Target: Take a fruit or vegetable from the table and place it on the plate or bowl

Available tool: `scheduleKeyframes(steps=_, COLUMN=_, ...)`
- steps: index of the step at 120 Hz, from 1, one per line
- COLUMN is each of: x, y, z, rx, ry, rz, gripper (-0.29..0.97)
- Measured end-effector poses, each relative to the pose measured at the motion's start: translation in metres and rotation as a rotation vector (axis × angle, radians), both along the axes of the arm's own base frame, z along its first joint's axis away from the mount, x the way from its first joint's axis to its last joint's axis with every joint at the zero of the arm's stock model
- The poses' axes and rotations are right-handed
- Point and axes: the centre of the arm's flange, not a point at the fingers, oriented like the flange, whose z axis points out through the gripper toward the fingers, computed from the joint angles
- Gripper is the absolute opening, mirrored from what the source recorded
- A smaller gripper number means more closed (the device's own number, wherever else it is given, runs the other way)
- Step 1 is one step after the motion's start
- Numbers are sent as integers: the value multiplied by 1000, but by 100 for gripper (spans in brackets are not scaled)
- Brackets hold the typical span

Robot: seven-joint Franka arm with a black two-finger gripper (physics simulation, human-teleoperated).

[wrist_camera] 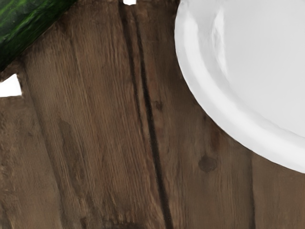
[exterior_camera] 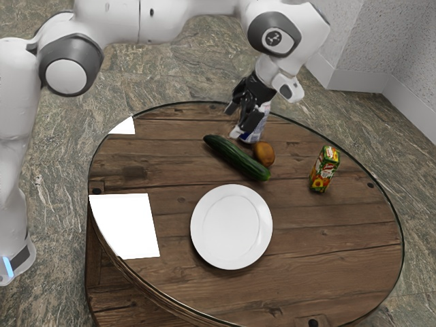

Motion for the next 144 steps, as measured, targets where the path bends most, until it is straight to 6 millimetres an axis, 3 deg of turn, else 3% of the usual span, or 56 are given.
scheduleKeyframes(steps=17, x=33, y=-2, z=4, rx=58, ry=-213, rz=-32, gripper=68)
scheduleKeyframes(steps=32, x=47, y=-4, z=1, rx=93, ry=-292, rz=-87, gripper=68)
scheduleKeyframes(steps=40, x=52, y=-2, z=-16, rx=93, ry=-279, rz=-155, gripper=68)
scheduleKeyframes(steps=45, x=44, y=2, z=-32, rx=86, ry=-260, rz=-202, gripper=68)
scheduleKeyframes(steps=57, x=18, y=30, z=-62, rx=58, ry=-247, rz=-276, gripper=68)
scheduleKeyframes(steps=74, x=25, y=51, z=-96, rx=29, ry=-305, rz=-418, gripper=68)
scheduleKeyframes(steps=97, x=29, y=112, z=-103, rx=22, ry=-363, rz=-509, gripper=68)
scheduleKeyframes(steps=118, x=40, y=93, z=-112, rx=-6, ry=-368, rz=-662, gripper=68)
scheduleKeyframes(steps=144, x=41, y=103, z=-136, rx=-51, ry=-334, rz=-738, gripper=68)
